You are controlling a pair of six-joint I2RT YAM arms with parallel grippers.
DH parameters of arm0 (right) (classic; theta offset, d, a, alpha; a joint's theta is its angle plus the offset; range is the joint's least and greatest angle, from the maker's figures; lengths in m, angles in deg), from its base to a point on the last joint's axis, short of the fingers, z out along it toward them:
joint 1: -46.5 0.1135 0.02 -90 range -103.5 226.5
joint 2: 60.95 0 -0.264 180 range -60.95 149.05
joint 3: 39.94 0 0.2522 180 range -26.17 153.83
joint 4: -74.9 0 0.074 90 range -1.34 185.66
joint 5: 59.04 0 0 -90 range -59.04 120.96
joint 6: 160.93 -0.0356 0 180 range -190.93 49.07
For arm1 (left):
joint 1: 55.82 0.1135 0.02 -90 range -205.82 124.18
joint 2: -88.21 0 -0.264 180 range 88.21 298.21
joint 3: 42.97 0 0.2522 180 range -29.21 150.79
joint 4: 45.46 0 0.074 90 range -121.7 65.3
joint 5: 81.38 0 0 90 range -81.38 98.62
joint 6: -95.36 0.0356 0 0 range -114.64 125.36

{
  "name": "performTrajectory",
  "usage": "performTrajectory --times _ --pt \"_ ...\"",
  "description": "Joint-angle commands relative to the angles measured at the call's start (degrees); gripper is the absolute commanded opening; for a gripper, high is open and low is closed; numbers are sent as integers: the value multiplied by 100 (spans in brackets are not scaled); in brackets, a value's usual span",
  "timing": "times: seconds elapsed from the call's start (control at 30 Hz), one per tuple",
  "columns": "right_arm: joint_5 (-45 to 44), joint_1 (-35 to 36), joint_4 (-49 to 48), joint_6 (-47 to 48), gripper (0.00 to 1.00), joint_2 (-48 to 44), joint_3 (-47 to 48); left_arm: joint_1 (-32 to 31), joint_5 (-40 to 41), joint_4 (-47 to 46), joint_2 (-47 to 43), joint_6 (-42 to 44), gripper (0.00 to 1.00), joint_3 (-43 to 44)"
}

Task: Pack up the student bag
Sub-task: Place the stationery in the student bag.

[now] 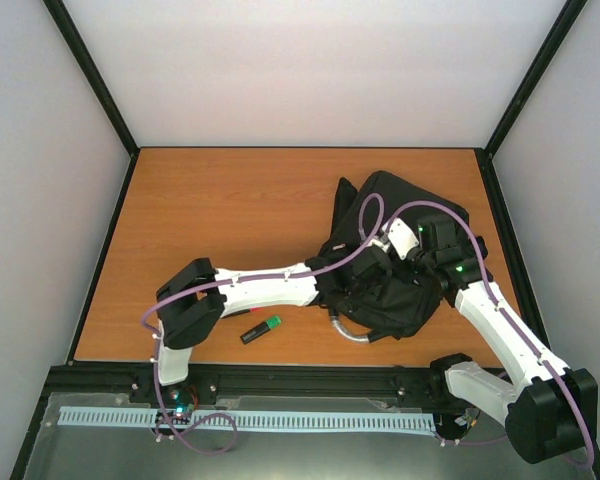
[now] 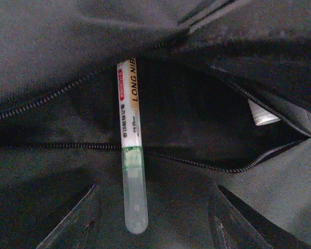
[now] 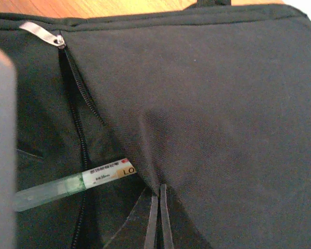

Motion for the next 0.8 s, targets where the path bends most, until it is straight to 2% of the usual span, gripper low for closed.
performTrajectory --times 0.0,0.2,0.27,0.33,0.4,0.43,0.53,0.77 --pt "151 38 -141 0 3 -12 21 -26 87 21 -605 -441 61 -71" --pt "128 38 -142 -2 3 -28 13 -60 365 -48 -1055 -1274 63 -832" --pt "122 42 -146 -3 3 -21 17 -55 252 -278 -1101 -1487 60 -1092" --pt "128 42 -144 -2 3 -22 18 -58 170 -501 -1131 -1599 47 -1294" --pt "125 42 -148 -3 3 -16 20 -57 103 -770 -1177 -1674 7 -1492" --pt "127 41 -144 -5 3 -23 22 -61 80 -906 -1196 -1736 2 -1592" --pt "127 40 -141 -7 3 -36 22 -54 -13 -1231 -1191 -1839 1 -1760" --pt "180 41 -145 -12 3 -99 20 64 -226 -1332 -777 -1903 1 -1546"
